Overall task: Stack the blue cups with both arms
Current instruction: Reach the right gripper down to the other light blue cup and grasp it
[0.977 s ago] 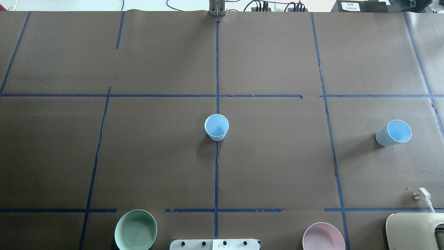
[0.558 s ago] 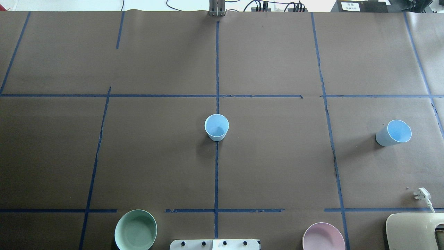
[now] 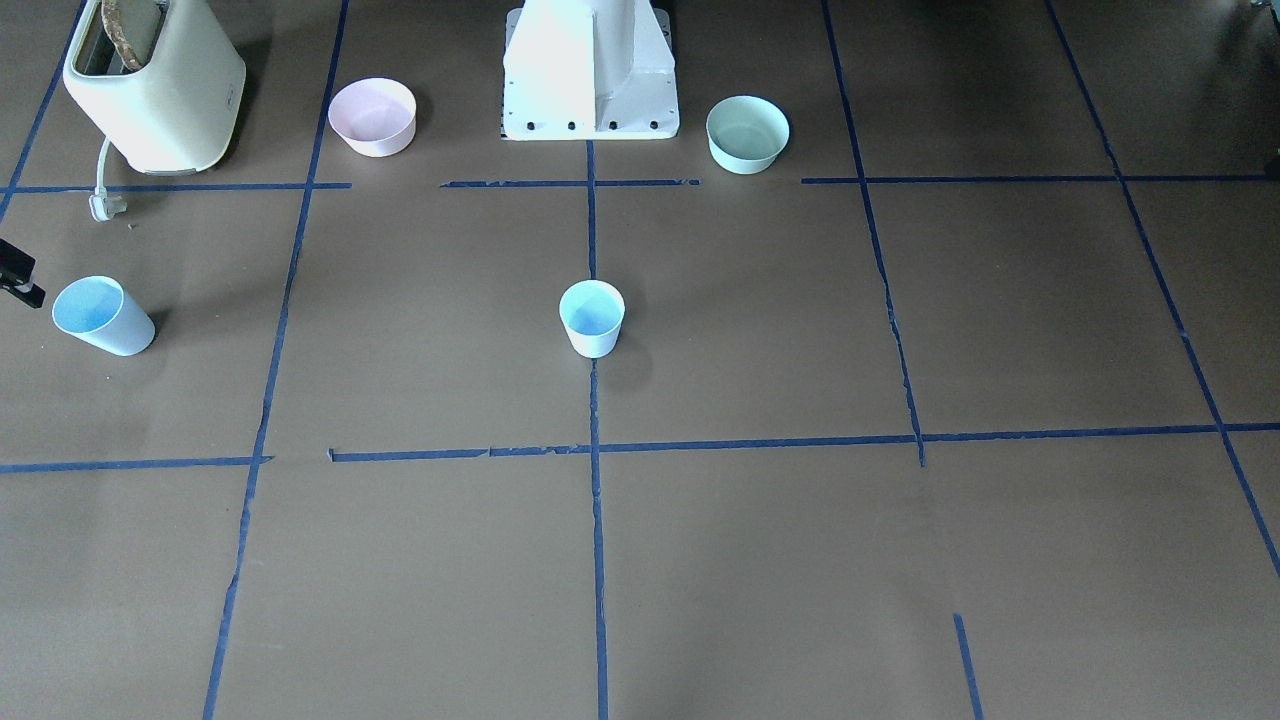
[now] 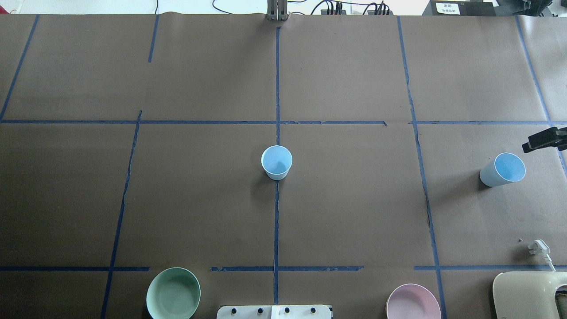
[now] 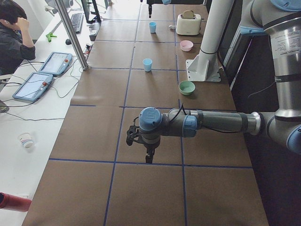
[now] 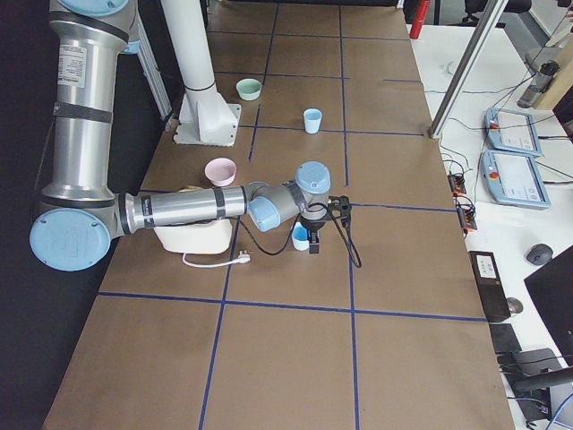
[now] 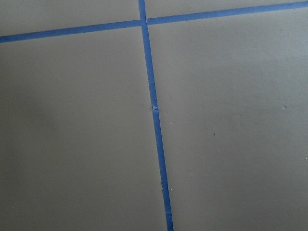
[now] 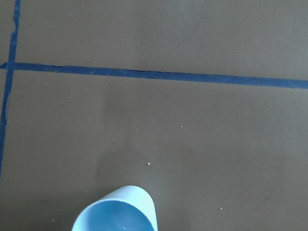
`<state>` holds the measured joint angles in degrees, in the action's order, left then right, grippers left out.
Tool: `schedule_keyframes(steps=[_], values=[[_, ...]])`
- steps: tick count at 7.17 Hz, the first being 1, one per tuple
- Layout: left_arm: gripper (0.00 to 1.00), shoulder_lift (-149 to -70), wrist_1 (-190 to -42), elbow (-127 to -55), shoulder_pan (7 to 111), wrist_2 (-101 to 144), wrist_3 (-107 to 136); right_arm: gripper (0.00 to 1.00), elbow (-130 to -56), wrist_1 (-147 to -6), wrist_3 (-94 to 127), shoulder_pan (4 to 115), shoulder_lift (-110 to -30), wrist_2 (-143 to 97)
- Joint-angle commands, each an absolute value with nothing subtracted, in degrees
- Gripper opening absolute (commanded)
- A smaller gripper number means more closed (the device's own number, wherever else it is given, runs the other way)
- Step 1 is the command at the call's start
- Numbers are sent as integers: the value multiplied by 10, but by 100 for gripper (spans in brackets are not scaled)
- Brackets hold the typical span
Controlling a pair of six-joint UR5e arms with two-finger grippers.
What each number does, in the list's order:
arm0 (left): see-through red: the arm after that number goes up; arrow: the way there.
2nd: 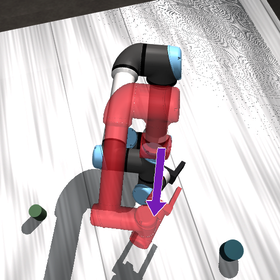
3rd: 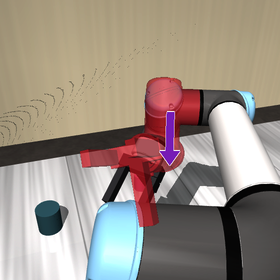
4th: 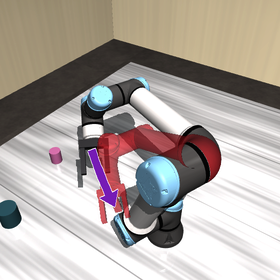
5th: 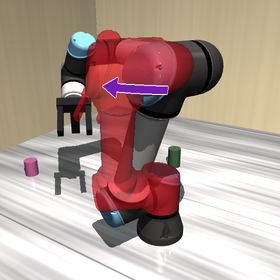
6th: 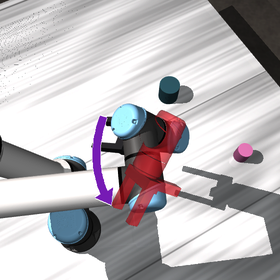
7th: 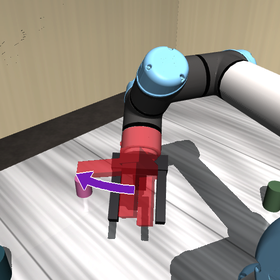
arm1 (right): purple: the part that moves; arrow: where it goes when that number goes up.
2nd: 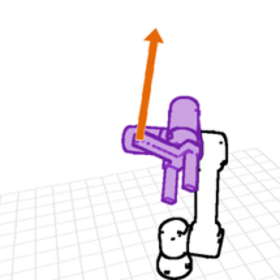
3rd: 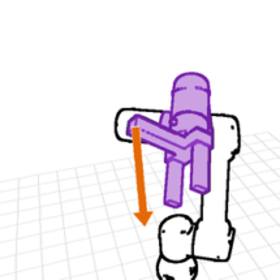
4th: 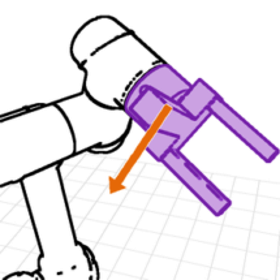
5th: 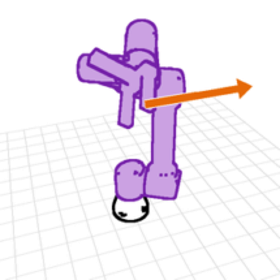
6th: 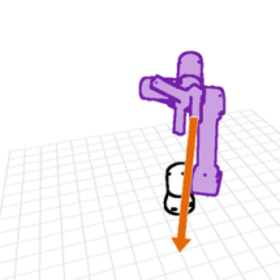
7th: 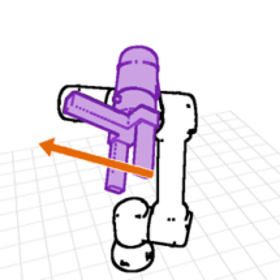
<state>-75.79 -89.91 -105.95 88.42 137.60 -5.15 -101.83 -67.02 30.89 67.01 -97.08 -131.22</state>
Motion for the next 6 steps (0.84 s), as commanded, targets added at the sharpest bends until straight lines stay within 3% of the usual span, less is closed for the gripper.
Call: schedule_keyframes(steps=[1,3,4,5,6], values=[[100,-759,-899,-1058,884,1375,-51,100,-991,-636,321,639,-971,-1300],[100,-760,-899,-1057,883,1375,-51,98,-980,-635,321,620,-971,-1296],[100,-760,-899,-1057,883,1375,-51,74,-975,-635,321,614,-971,-1297],[100,-760,-899,-1057,883,1375,-51,25,-974,-635,321,608,-970,-1296],[100,-760,-899,-1057,883,1375,-51,3,-974,-635,320,608,-970,-1297]])
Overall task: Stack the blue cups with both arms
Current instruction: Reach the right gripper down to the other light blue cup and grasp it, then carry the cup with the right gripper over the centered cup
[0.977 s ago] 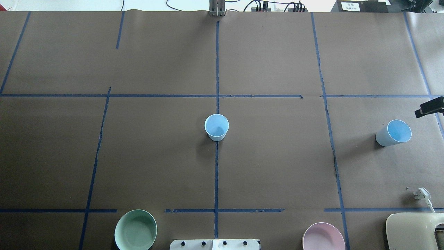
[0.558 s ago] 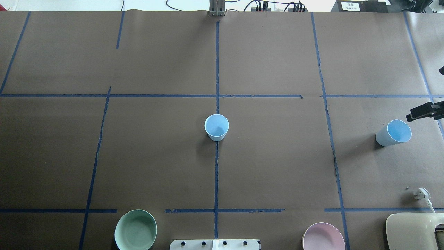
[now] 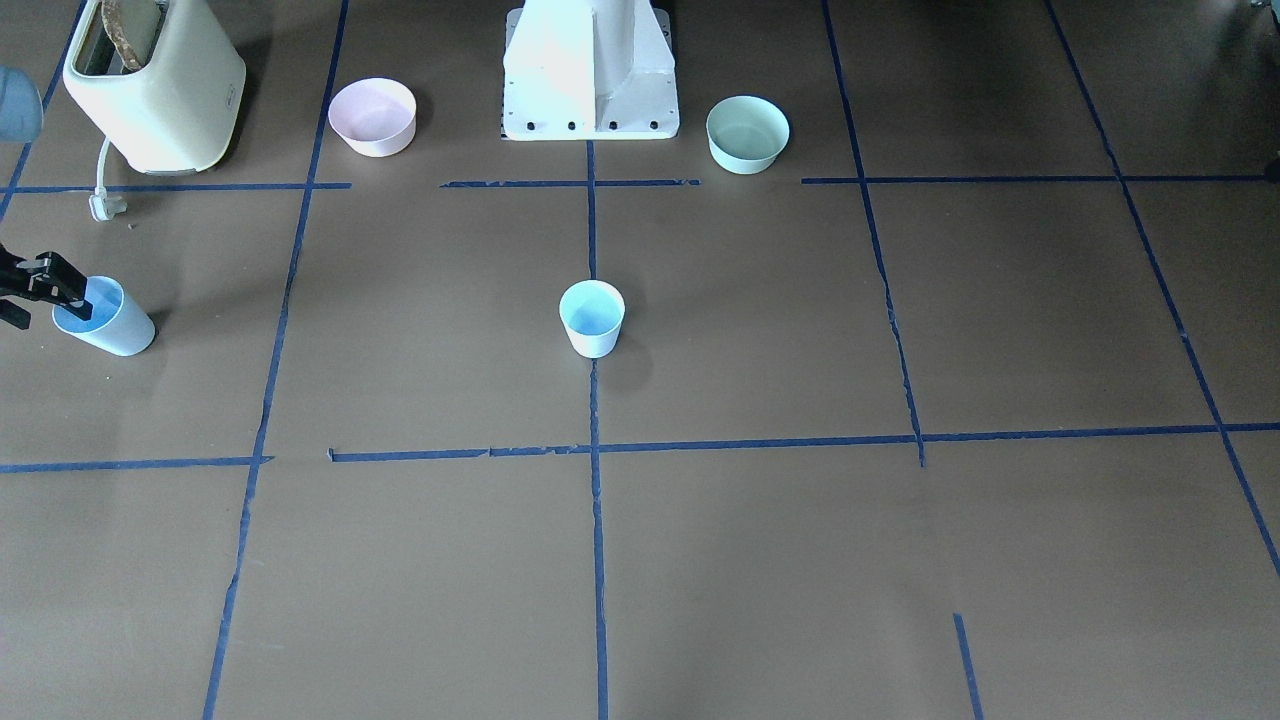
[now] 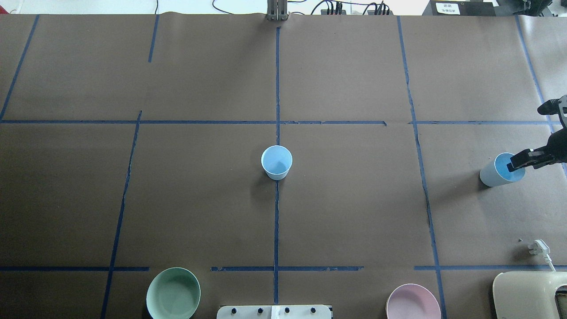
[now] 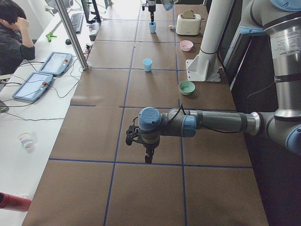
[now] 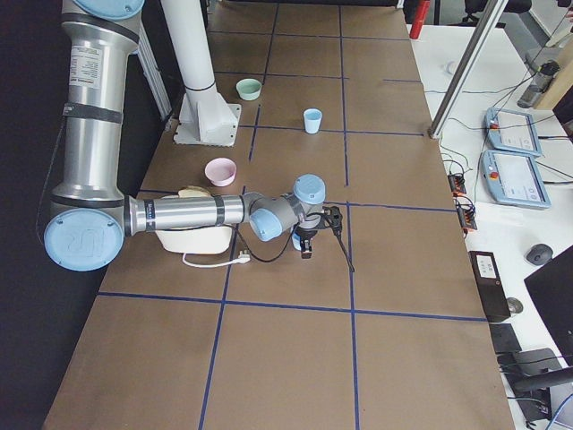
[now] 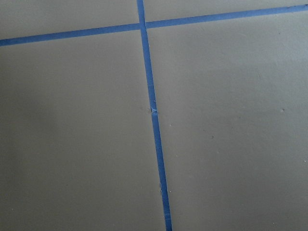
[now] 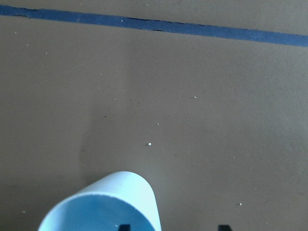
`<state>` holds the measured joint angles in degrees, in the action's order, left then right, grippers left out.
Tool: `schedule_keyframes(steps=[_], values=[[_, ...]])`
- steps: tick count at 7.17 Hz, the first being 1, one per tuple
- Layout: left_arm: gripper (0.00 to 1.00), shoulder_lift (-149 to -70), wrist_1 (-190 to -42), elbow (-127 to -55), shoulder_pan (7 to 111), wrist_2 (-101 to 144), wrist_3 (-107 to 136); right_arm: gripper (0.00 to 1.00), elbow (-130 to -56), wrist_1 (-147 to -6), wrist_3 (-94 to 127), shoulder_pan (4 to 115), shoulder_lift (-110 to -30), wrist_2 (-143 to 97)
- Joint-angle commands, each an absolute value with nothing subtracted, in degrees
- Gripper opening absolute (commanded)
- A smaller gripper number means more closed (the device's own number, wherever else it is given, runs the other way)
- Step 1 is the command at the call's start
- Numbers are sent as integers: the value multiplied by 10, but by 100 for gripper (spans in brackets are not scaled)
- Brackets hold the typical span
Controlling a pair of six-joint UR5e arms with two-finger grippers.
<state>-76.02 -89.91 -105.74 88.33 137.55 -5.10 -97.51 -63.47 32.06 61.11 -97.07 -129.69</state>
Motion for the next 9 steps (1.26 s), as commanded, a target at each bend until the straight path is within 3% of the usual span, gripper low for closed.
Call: schedule_keyframes(steps=[1,5,7,9], values=[[100,-760,-899,-1057,883,1375,-50,0,-975,-635,320,608,-969,-1297],[100,-760,-899,-1057,883,1375,-50,0,-1031,-674,340,609,-952,-1310],[100,-760,-899,-1056,883,1375,-48,0,-1103,-795,453,582,-866,-1306],[100,-760,-899,-1056,883,1375,-48,0,-1105,-874,596,507,-728,-1273]])
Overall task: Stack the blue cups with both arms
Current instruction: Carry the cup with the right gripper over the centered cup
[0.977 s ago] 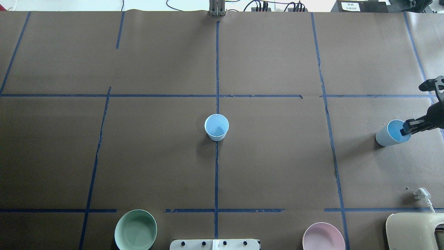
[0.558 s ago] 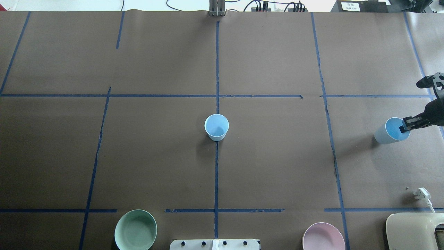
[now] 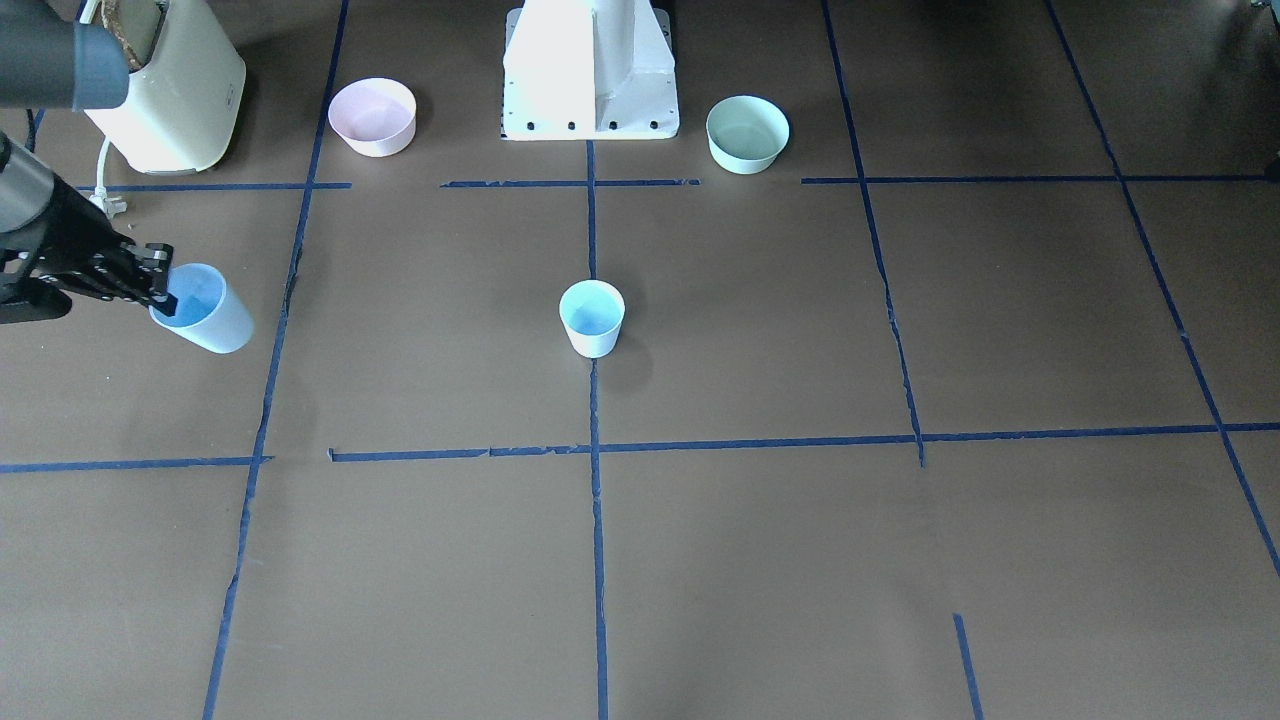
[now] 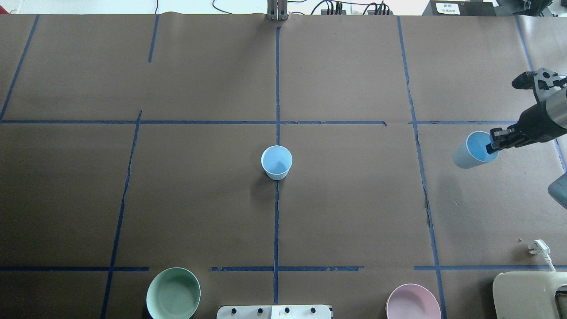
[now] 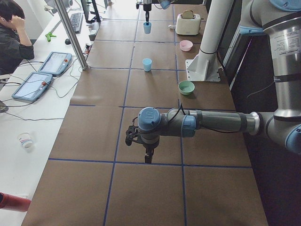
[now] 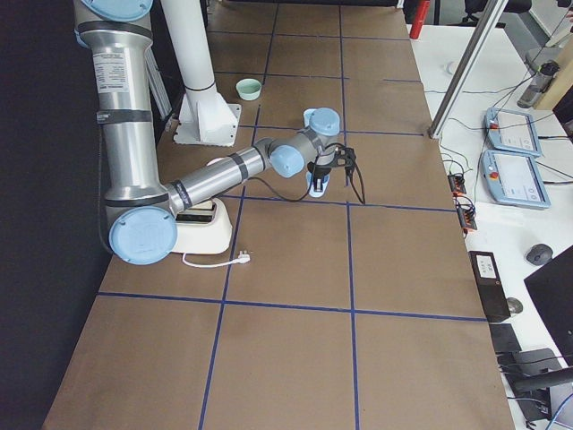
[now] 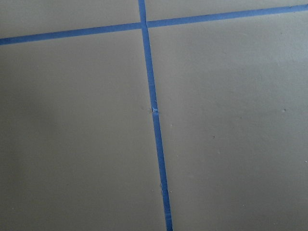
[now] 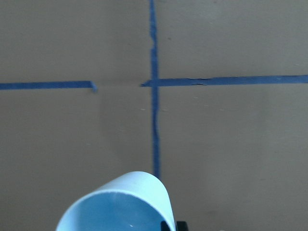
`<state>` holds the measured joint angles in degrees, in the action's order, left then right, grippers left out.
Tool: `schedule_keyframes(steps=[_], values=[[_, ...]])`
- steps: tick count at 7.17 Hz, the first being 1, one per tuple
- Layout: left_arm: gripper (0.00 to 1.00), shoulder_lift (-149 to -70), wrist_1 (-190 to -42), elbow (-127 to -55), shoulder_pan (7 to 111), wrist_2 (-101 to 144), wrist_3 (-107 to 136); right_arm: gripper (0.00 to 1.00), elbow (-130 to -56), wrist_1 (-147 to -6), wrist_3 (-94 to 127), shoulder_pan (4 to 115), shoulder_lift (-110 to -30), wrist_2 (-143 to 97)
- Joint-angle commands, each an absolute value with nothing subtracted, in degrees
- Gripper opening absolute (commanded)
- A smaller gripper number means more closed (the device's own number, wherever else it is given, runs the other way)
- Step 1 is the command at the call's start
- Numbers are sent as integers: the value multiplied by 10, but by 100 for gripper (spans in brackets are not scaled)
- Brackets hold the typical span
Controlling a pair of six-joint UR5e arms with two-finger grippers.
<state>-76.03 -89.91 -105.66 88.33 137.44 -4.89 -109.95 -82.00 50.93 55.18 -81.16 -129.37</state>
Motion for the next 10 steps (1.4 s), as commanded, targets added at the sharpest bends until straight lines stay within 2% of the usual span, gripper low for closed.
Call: schedule_keyframes(steps=[1,3,5,7,10], values=[[100,-761,-899,-1056,883,1375,-48,0,-1105,-910,645,471,-674,-1242],[100,-761,-899,-1056,883,1375,-48,0,-1097,-944,771,379,-586,-1160],[100,-761,-899,-1057,883,1375,-41,0,-1058,-959,858,334,-501,-1115],[100,-760,-899,-1057,883,1375,-40,0,-1052,-969,867,307,-490,-1072],[100,-760,-898,-1056,883,1375,-40,0,-1006,-969,867,303,-460,-1070]])
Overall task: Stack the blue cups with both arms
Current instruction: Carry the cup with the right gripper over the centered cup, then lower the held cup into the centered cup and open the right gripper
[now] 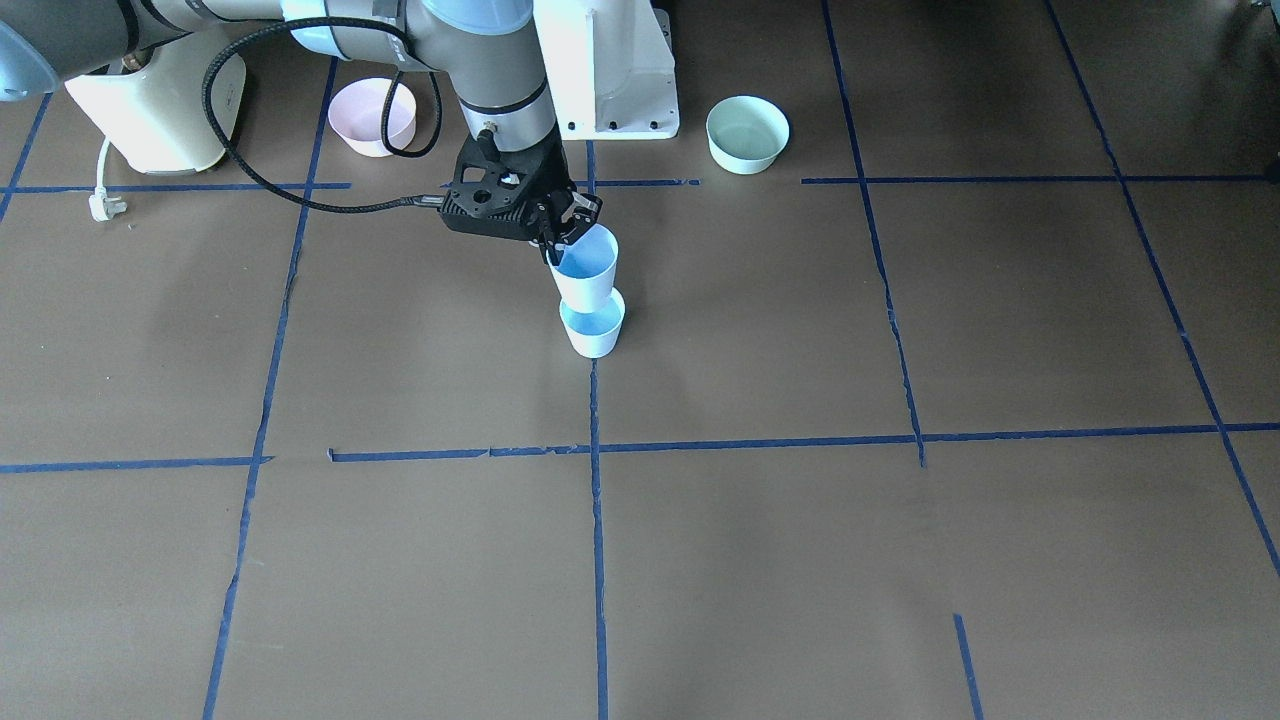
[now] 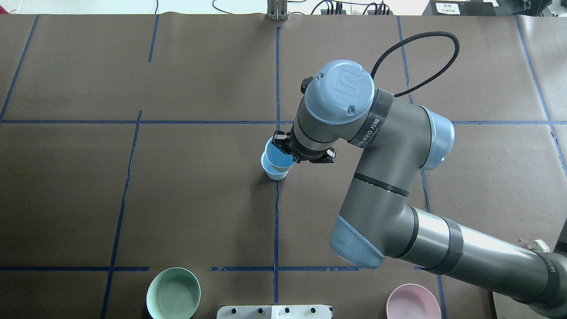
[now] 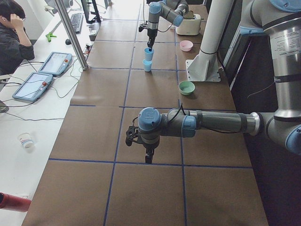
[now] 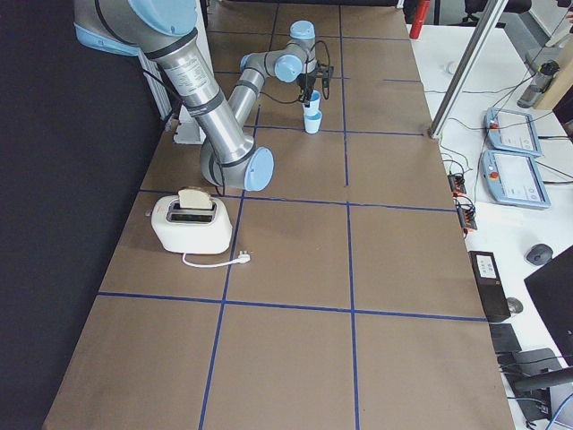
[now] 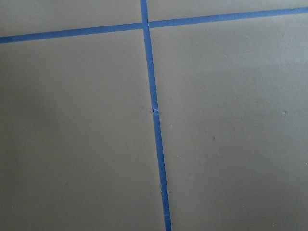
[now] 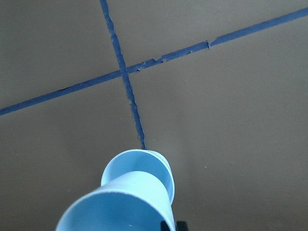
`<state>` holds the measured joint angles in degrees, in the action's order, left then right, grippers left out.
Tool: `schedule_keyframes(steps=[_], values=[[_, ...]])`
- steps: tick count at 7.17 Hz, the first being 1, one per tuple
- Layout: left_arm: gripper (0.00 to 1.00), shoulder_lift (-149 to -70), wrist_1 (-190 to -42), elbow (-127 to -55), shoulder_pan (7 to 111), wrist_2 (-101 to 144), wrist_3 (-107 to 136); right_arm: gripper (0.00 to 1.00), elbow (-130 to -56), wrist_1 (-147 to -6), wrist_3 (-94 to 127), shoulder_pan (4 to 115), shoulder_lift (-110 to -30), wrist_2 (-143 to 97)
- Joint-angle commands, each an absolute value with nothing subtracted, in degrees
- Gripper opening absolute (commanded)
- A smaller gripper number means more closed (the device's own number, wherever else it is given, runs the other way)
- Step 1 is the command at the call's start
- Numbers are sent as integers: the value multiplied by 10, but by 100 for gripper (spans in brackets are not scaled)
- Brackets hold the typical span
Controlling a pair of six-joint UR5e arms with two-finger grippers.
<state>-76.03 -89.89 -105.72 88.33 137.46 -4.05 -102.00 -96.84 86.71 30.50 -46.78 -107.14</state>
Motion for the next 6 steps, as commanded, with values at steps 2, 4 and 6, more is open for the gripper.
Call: schedule_keyframes(steps=[2,4,6], values=[[100,-760,-898,-1054,883,1375,-40,0,-1000,-967,867,302,-461,-1070],[100,-760,-898,-1054,883,1375,-40,34,-992,-964,858,301,-464,-1071],[100,-760,-898,-1053,883,1375,-40,99,-992,-964,857,297,-465,-1070]])
